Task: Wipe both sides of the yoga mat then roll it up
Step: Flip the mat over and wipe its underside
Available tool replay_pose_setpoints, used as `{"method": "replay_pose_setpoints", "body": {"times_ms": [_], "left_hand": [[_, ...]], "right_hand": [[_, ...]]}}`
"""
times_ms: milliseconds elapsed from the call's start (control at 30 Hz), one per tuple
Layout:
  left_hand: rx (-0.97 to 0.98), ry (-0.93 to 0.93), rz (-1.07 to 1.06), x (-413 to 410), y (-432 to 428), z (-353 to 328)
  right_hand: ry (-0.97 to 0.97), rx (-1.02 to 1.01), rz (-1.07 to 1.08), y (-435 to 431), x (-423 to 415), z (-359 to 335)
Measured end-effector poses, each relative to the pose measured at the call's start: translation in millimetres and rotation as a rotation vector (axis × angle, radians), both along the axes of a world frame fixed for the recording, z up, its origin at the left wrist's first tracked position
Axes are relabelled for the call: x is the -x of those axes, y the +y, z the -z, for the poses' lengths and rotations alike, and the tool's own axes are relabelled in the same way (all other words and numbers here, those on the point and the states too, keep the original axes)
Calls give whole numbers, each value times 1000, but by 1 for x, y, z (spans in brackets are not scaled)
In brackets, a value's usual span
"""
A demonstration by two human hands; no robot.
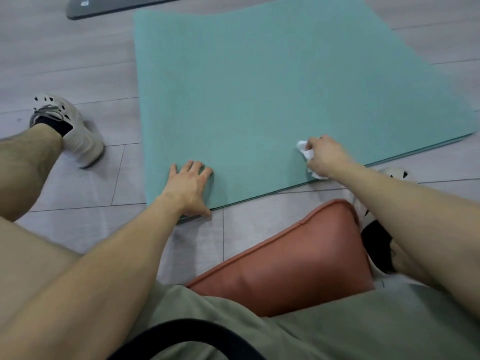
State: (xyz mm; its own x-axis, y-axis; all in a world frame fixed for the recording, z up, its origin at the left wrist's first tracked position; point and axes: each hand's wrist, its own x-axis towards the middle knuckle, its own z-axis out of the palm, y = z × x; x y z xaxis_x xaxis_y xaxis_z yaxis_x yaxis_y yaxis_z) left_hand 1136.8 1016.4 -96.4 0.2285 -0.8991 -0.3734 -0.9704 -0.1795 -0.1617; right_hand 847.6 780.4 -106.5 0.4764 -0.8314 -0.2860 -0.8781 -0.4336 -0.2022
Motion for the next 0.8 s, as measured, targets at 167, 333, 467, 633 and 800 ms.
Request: {"method": "replay_pose_setpoints", "body": {"times_ms": [167, 333, 467, 633, 800], "left_hand": [[21, -66, -25, -7, 0, -8], [-15, -142, -88, -26, -5, -20], [-126, -155, -47, -31, -32, -25], [-119, -152, -13, -62, -55, -25], [-227, -39, -136, -80, -84, -29]], "right_hand": [[-162, 22, -27, 25, -28, 14], [-255, -165, -579, 97, -123, 5], [-243, -59, -504, 61, -109, 20], [-151, 201, 148, -58, -38, 42], [-425, 75, 37, 10, -135, 48]]}}
